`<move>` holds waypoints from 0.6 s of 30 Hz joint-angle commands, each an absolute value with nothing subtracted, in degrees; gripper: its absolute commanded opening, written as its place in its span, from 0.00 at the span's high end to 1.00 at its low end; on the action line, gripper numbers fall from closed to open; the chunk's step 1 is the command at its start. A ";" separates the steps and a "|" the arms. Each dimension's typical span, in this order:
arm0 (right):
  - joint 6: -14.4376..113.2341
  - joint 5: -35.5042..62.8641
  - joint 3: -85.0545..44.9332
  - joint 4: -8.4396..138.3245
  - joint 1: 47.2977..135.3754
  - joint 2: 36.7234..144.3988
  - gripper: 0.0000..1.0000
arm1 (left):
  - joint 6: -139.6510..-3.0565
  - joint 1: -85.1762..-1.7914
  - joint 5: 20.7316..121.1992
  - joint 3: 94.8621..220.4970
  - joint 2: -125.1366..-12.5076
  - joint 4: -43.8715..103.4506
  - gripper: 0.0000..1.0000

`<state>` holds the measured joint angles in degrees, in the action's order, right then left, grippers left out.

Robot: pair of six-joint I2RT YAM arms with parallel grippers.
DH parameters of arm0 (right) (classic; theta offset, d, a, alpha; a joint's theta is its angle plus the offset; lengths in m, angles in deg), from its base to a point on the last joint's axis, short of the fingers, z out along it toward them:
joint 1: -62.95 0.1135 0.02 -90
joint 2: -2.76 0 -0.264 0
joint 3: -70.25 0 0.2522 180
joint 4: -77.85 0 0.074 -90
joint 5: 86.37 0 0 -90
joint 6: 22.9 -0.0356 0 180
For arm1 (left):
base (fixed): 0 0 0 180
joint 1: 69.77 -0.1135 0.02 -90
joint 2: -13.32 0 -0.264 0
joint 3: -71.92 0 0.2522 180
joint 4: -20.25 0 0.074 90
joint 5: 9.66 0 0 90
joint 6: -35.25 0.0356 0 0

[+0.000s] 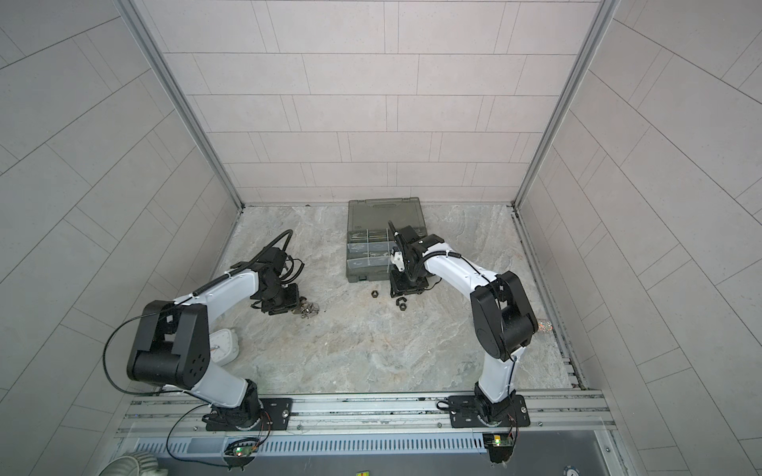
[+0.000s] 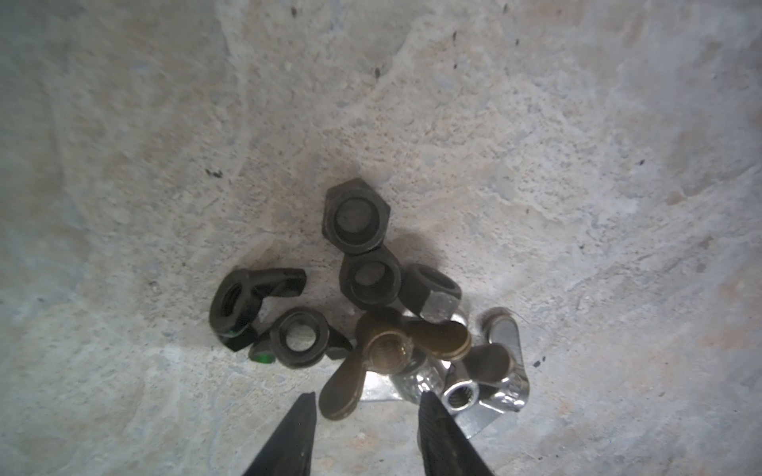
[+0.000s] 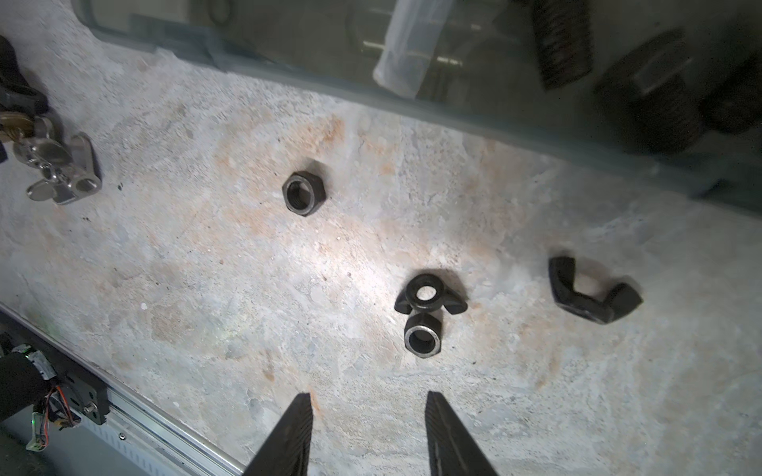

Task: Sort the screws and nuts into containers
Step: 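Lower the left gripper and grasp the brass wing nut in the cluster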

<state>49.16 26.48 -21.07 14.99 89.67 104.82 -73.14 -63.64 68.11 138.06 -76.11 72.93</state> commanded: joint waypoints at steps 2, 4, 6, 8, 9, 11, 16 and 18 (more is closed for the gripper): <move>50.12 25.43 -19.55 14.98 89.68 101.45 0.54 | -71.82 -63.62 70.54 139.97 -76.92 74.53 0.54; 50.18 25.44 -19.06 15.00 89.46 101.27 0.54 | -71.67 -63.62 70.74 140.18 -77.31 74.60 0.56; 50.22 25.43 -18.62 15.18 89.28 101.05 0.54 | -71.29 -63.60 70.24 140.42 -77.92 74.57 0.60; 50.28 25.51 -18.26 15.19 88.98 100.83 0.54 | -71.27 -63.62 69.18 140.54 -78.55 74.37 0.65; 50.39 25.55 -18.15 15.22 88.84 100.68 0.54 | -71.27 -63.62 68.85 140.46 -78.72 74.35 0.67; 50.40 25.70 -17.94 15.38 88.62 100.43 0.54 | -71.28 -63.58 68.30 140.43 -78.96 74.17 0.68; 50.55 26.21 -17.78 15.41 88.10 100.23 0.54 | -71.71 -63.53 67.81 140.01 -78.80 73.91 0.72; 50.50 26.36 -17.57 15.53 87.96 100.01 0.54 | -71.80 -63.44 67.57 140.00 -78.87 73.74 0.75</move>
